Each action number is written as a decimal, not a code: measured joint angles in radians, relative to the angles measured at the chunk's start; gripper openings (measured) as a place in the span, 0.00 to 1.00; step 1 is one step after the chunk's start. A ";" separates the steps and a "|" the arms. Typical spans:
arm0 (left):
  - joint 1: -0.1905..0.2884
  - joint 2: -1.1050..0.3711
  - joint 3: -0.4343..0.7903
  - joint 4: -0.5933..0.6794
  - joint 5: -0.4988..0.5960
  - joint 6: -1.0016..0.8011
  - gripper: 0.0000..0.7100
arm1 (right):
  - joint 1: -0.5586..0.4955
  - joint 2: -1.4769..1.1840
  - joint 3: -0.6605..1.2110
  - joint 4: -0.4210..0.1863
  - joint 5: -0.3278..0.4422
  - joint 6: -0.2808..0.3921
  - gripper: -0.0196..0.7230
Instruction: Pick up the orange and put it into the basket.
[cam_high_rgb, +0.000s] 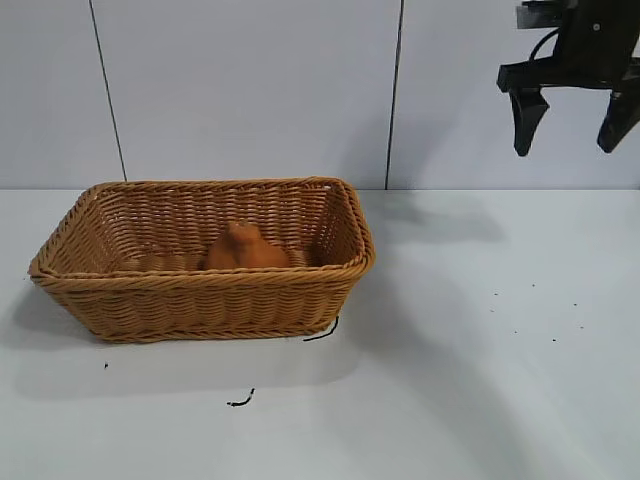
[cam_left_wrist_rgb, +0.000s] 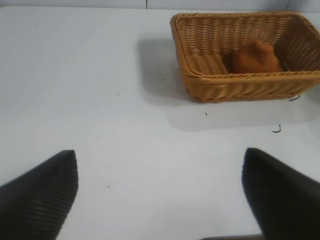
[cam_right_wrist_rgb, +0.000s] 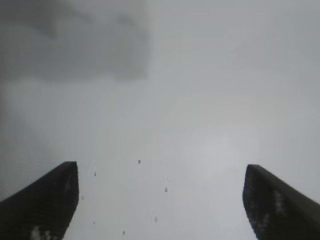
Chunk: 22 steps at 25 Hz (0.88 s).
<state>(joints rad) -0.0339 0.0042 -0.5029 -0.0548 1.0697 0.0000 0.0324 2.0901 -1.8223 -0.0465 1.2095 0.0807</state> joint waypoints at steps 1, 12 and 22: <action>0.000 0.000 0.000 0.000 0.000 0.000 0.90 | 0.000 -0.039 0.069 0.000 0.000 -0.002 0.88; 0.000 0.000 0.000 0.000 0.000 0.000 0.90 | 0.000 -0.571 0.692 -0.001 0.002 -0.014 0.88; 0.000 0.000 0.000 0.000 -0.001 0.000 0.90 | 0.000 -1.168 1.067 -0.002 -0.009 -0.066 0.88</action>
<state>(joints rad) -0.0339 0.0042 -0.5029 -0.0548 1.0685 0.0000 0.0324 0.9224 -0.7557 -0.0480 1.2005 0.0148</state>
